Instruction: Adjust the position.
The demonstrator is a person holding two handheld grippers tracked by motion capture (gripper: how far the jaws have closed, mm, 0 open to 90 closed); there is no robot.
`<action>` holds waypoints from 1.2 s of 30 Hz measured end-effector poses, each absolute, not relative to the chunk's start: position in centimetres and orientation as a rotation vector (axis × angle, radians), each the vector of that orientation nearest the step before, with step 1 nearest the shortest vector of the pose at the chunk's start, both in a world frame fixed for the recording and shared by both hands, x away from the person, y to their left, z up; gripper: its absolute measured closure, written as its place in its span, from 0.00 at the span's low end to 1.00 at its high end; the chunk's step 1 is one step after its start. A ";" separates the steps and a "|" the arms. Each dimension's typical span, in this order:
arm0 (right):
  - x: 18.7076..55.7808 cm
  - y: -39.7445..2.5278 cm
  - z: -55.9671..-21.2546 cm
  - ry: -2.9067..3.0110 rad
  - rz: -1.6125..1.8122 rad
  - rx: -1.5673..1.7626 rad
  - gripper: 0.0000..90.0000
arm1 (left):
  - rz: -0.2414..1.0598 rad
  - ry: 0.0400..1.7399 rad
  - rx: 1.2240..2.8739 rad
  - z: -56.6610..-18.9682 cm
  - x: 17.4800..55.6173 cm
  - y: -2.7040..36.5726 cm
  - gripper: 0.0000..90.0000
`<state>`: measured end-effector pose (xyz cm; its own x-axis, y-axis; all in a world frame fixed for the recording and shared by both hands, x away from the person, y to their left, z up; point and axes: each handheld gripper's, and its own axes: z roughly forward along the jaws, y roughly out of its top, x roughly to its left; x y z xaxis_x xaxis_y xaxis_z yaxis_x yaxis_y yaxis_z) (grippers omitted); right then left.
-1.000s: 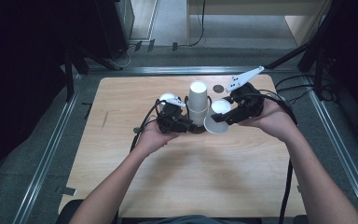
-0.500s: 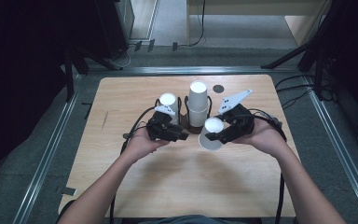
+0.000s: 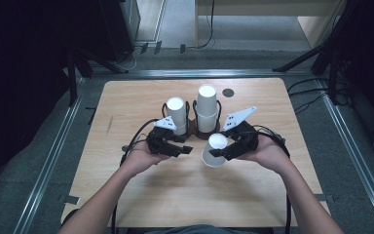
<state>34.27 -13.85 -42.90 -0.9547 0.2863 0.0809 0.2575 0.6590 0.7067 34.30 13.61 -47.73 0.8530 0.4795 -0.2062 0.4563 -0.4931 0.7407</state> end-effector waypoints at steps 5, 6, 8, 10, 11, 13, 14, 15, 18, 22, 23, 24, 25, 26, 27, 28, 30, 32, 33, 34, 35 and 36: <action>34.2 -13.5 -44.0 2.843 1.203 0.465 0.38 | 0.008 0.656 2.137 -47.9 34.2 13.9 0.47; 34.2 -13.5 -44.1 2.848 1.207 0.466 0.38 | 0.001 0.651 2.140 -48.0 34.2 13.9 0.46; 34.2 -13.5 -44.4 2.850 1.239 0.455 0.38 | -0.014 0.652 2.148 -48.0 34.3 13.9 0.46; 34.1 -13.4 -44.8 2.852 1.252 0.461 0.38 | -0.028 0.652 2.148 -48.0 34.3 13.9 0.45; 34.1 -13.3 -45.0 2.860 1.240 0.463 0.38 | -0.036 0.652 2.148 -48.0 34.3 14.0 0.42; 34.2 -13.2 -45.4 2.871 1.229 0.462 0.38 | -0.044 0.647 2.154 -48.0 34.3 14.0 0.38; 34.2 -13.2 -45.5 2.874 1.234 0.465 0.38 | -0.049 0.645 2.158 -48.0 34.3 14.0 0.36; 34.3 -13.1 -45.6 2.873 1.235 0.470 0.38 | -0.057 0.642 2.162 -48.0 34.2 14.0 0.34; 34.5 -13.1 -45.8 2.870 1.245 0.465 0.38 | -0.070 0.633 2.168 -48.0 34.1 13.9 0.30; 34.7 -12.9 -45.7 2.869 1.275 0.481 0.38 | -0.101 0.602 2.170 -48.1 33.9 13.8 0.18; 34.7 -12.8 -45.8 2.868 1.281 0.480 0.38 | -0.101 0.595 2.173 -48.1 33.8 13.7 0.15; 34.7 -12.8 -45.7 2.867 1.281 0.480 0.38 | -0.096 0.591 2.176 -48.1 33.8 13.6 0.14; 34.7 -12.7 -45.7 2.867 1.289 0.484 0.38 | -0.104 0.587 2.175 -48.2 33.8 13.6 0.13; 34.7 -12.6 -45.7 2.864 1.301 0.480 0.38 | -0.114 0.583 2.175 -48.2 33.9 13.5 0.13; 34.7 -12.5 -45.6 2.865 1.308 0.483 0.38 | -0.119 0.584 2.176 -48.3 33.9 13.4 0.12; 34.8 -12.4 -45.6 2.866 1.316 0.484 0.38 | -0.128 0.583 2.179 -48.4 33.9 13.3 0.12; 34.8 -12.3 -45.6 2.868 1.318 0.490 0.38 | -0.138 0.573 2.184 -48.5 33.9 13.0 0.12; 34.9 -12.1 -45.5 2.868 1.328 0.490 0.38 | -0.156 0.552 2.192 -48.7 34.0 12.8 0.12; 34.9 -12.0 -45.5 2.868 1.334 0.494 0.38 | -0.159 0.550 2.196 -48.7 34.0 12.7 0.12; 34.9 -11.9 -45.5 2.872 1.335 0.494 0.38 | -0.167 0.548 2.201 -48.8 34.1 12.6 0.11; 34.9 -11.8 -45.5 2.875 1.336 0.497 0.38 | -0.175 0.545 2.197 -48.8 34.1 12.5 0.11; 35.0 -11.7 -45.5 2.873 1.338 0.501 0.38 | -0.177 0.545 2.201 -48.8 34.0 12.4 0.11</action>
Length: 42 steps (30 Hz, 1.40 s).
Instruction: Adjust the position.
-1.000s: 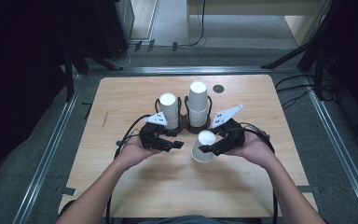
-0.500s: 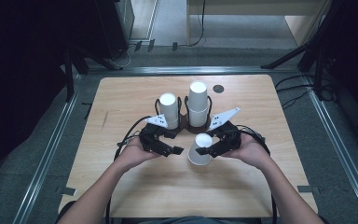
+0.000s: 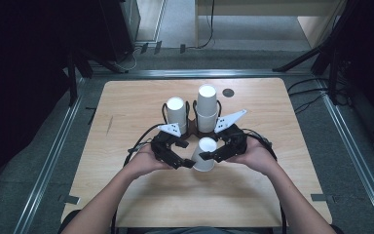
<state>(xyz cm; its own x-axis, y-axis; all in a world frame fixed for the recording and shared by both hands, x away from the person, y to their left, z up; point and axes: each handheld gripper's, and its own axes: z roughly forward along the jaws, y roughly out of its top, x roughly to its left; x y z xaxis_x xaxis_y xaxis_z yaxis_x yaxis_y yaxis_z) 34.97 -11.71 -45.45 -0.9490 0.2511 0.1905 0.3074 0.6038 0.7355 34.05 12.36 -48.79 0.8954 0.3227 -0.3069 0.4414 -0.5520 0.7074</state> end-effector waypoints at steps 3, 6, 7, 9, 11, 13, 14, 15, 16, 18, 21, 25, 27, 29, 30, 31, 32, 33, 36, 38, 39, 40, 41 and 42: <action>35.0 -11.5 -45.3 -2.740 -1.294 -0.476 0.39 | -0.181 0.537 2.202 -48.8 33.9 12.0 0.11; 34.9 -11.3 -45.1 -2.730 -1.303 -0.469 0.39 | -0.175 0.518 2.208 -48.8 33.8 11.7 0.09; 34.9 -11.2 -45.1 -2.724 -1.306 -0.468 0.39 | -0.176 0.516 2.211 -48.9 33.8 11.5 0.08; 34.8 -11.1 -44.9 -2.713 -1.310 -0.466 0.39 | -0.186 0.512 2.206 -49.0 33.8 11.2 0.08; 34.7 -10.9 -44.7 -2.709 -1.312 -0.462 0.39 | -0.196 0.502 2.204 -49.1 33.7 10.9 0.08; 34.7 -10.8 -44.6 -2.701 -1.317 -0.461 0.39 | -0.191 0.490 2.203 -49.1 33.6 10.6 0.08; 34.6 -10.7 -44.5 -2.695 -1.323 -0.459 0.39 | -0.188 0.477 2.202 -49.1 33.5 10.5 0.08; 34.6 -10.7 -44.4 -2.688 -1.326 -0.454 0.39 | -0.178 0.466 2.196 -49.0 33.4 10.4 0.08; 34.6 -10.7 -44.3 -2.676 -1.334 -0.450 0.39 | -0.167 0.451 2.195 -49.0 33.3 10.4 0.08; 34.5 -10.7 -44.2 -2.659 -1.358 -0.430 0.39 | -0.155 0.450 2.189 -48.9 33.3 10.4 0.09; 34.5 -10.8 -44.0 -2.639 -1.370 -0.436 0.39 | -0.154 0.444 2.175 -48.8 33.3 10.6 0.16; 34.7 -11.0 -44.0 -2.624 -1.372 -0.455 0.39 | -0.140 0.404 2.183 -48.5 33.1 10.8 0.29; 34.7 -11.0 -44.1 -2.617 -1.363 -0.455 0.38 | -0.150 0.395 2.198 -48.5 33.1 10.7 0.32; 34.8 -11.1 -44.3 -2.597 -1.356 -0.460 0.38 | -0.182 0.390 2.210 -48.4 33.4 10.8 0.33; 34.8 -11.1 -44.4 -2.590 -1.355 -0.470 0.37 | -0.183 0.396 2.212 -48.3 33.4 10.8 0.34; 34.9 -11.2 -44.5 -2.588 -1.355 -0.476 0.35 | -0.195 0.399 2.207 -48.3 33.5 10.9 0.34; 34.9 -11.3 -44.5 -2.591 -1.359 -0.483 0.32 | -0.198 0.406 2.201 -48.2 33.5 11.1 0.34; 35.0 -11.4 -44.5 -2.605 -1.364 -0.481 0.29 | -0.201 0.412 2.199 -48.1 33.6 11.2 0.34; 35.0 -11.8 -44.5 -2.629 -1.367 -0.492 0.25 | -0.200 0.431 2.219 -47.8 33.7 11.6 0.34; 34.8 -12.1 -44.6 -2.651 -1.355 -0.497 0.25 | -0.195 0.439 2.214 -47.6 33.7 11.8 0.34; 34.7 -12.3 -44.7 -2.660 -1.350 -0.493 0.25 | -0.202 0.445 2.214 -47.6 33.7 11.9 0.34; 34.6 -12.4 -44.7 -2.666 -1.343 -0.497 0.25 | -0.196 0.449 2.213 -47.5 33.7 12.0 0.34; 34.6 -12.5 -44.8 -2.673 -1.337 -0.503 0.25 | -0.197 0.448 2.215 -47.5 33.8 12.1 0.34; 34.6 -12.6 -44.9 -2.673 -1.336 -0.505 0.25 | -0.194 0.451 2.221 -47.4 33.8 12.1 0.34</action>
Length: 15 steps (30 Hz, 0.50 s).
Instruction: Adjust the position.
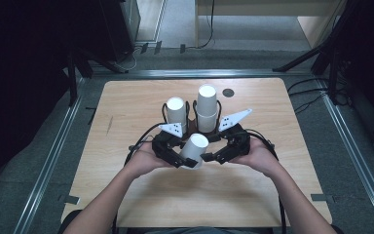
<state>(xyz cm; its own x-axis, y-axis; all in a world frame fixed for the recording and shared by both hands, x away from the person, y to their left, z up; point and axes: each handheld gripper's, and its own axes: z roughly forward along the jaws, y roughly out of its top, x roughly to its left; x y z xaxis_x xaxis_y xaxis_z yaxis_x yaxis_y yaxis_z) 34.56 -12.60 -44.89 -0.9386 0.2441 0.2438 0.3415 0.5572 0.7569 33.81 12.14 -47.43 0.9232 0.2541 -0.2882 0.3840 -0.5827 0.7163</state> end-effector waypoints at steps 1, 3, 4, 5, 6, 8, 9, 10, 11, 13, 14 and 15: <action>34.6 -12.6 -44.9 -2.682 -1.330 -0.504 0.25 | -0.188 0.455 2.228 -47.4 33.9 12.2 0.35; 34.4 -12.7 -45.1 -2.704 -1.325 -0.499 0.26 | -0.180 0.459 2.238 -47.3 34.0 12.3 0.35; 34.4 -12.7 -45.1 -2.704 -1.325 -0.499 0.26 | -0.181 0.458 2.242 -47.3 34.0 12.3 0.35; 34.4 -12.7 -45.2 -2.717 -1.319 -0.501 0.26 | -0.175 0.459 2.246 -47.3 34.1 12.4 0.35; 34.4 -12.7 -45.3 -2.726 -1.312 -0.499 0.26 | -0.173 0.463 2.249 -47.3 34.1 12.5 0.35; 34.4 -12.8 -45.6 -2.737 -1.295 -0.497 0.26 | -0.177 0.470 2.257 -47.3 34.3 12.6 0.35; 34.4 -12.8 -45.7 -2.743 -1.289 -0.494 0.27 | -0.189 0.479 2.261 -47.4 34.3 12.7 0.35; 34.5 -12.7 -45.8 -2.744 -1.284 -0.495 0.27 | -0.213 0.484 2.261 -47.4 34.4 12.8 0.34; 34.5 -12.7 -45.8 -2.746 -1.278 -0.494 0.27 | -0.217 0.487 2.262 -47.5 34.5 12.8 0.34; 34.5 -12.6 -45.9 -2.751 -1.271 -0.489 0.28 | -0.230 0.493 2.275 -47.5 34.6 12.8 0.34; 34.4 -12.6 -46.0 -2.755 -1.265 -0.488 0.28 | -0.215 0.487 2.291 -47.4 34.7 12.8 0.34; 34.4 -12.6 -46.0 -2.761 -1.263 -0.483 0.28 | -0.213 0.483 2.299 -47.3 34.7 12.7 0.34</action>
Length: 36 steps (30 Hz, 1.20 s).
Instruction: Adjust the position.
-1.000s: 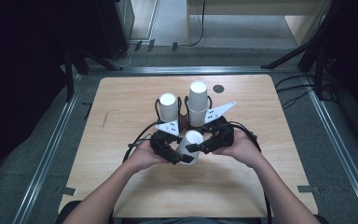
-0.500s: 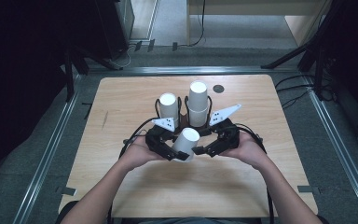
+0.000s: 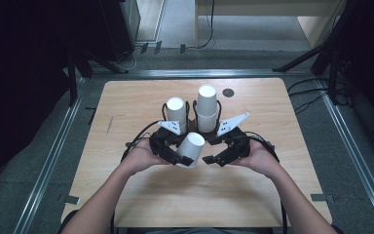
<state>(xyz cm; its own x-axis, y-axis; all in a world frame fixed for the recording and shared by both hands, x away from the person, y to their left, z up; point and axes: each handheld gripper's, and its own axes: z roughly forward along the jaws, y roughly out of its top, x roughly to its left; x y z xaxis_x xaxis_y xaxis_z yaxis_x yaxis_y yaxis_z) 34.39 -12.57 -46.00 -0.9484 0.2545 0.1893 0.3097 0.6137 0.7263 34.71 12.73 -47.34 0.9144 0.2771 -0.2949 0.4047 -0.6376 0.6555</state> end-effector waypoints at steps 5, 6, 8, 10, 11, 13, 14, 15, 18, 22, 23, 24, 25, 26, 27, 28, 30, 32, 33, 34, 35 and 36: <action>34.3 -12.5 -46.3 -2.784 -1.240 -0.477 0.29 | -0.183 0.476 2.333 -46.8 35.1 12.5 0.34; 34.4 -12.5 -46.3 -2.785 -1.240 -0.475 0.29 | -0.181 0.471 2.350 -46.6 35.2 12.4 0.34; 34.4 -12.6 -46.2 -2.790 -1.245 -0.470 0.29 | -0.136 0.470 2.408 -46.3 35.4 12.2 0.34; 34.4 -12.7 -46.2 -2.791 -1.253 -0.470 0.29 | -0.146 0.458 2.425 -45.7 35.6 11.9 0.34; 34.5 -12.7 -46.2 -2.789 -1.260 -0.473 0.29 | -0.146 0.451 2.434 -45.5 35.7 11.8 0.34; 34.5 -12.8 -46.1 -2.788 -1.262 -0.478 0.29 | -0.170 0.447 2.447 -45.2 36.1 11.5 0.35; 34.5 -12.9 -46.1 -2.790 -1.265 -0.481 0.29 | -0.177 0.440 2.456 -45.2 36.3 11.4 0.35; 34.5 -12.9 -46.1 -2.791 -1.267 -0.481 0.29 | -0.191 0.440 2.463 -45.2 36.5 11.3 0.35; 34.5 -13.0 -46.1 -2.792 -1.270 -0.473 0.29 | -0.220 0.436 2.485 -45.5 36.8 11.1 0.35; 34.6 -13.0 -46.1 -2.792 -1.268 -0.465 0.29 | -0.260 0.396 2.517 -46.2 36.7 10.7 0.35; 34.6 -12.9 -46.2 -2.792 -1.266 -0.462 0.29 | -0.259 0.393 2.528 -46.4 36.6 10.6 0.35; 34.6 -12.9 -46.2 -2.793 -1.263 -0.457 0.29 | -0.259 0.390 2.537 -46.6 36.5 10.5 0.34; 34.6 -12.8 -46.2 -2.791 -1.262 -0.449 0.29 | -0.257 0.381 2.554 -46.8 36.5 10.4 0.34; 34.6 -12.7 -46.2 -2.786 -1.259 -0.448 0.29 | -0.250 0.375 2.560 -46.9 36.4 10.2 0.34; 34.6 -12.6 -46.3 -2.785 -1.258 -0.440 0.29 | -0.246 0.369 2.568 -47.0 36.4 10.1 0.34; 34.6 -12.4 -46.3 -2.782 -1.253 -0.436 0.29 | -0.239 0.358 2.578 -47.1 36.3 9.9 0.34; 34.6 -12.2 -46.4 -2.781 -1.246 -0.427 0.29 | -0.244 0.341 2.585 -47.3 36.1 9.6 0.34; 34.6 -12.0 -46.4 -2.780 -1.237 -0.412 0.29 | -0.246 0.319 2.581 -47.5 35.9 9.3 0.34; 34.6 -11.8 -46.4 -2.776 -1.233 -0.408 0.29 | -0.254 0.313 2.578 -47.6 35.9 9.2 0.34; 34.7 -11.7 -46.5 -2.774 -1.232 -0.402 0.29 | -0.261 0.305 2.584 -47.8 35.8 9.1 0.34; 34.7 -11.5 -46.5 -2.764 -1.232 -0.407 0.29 | -0.258 0.291 2.594 -47.9 35.8 9.0 0.34; 34.7 -11.4 -46.5 -2.762 -1.233 -0.391 0.29 | -0.262 0.284 2.597 -48.0 35.7 8.9 0.34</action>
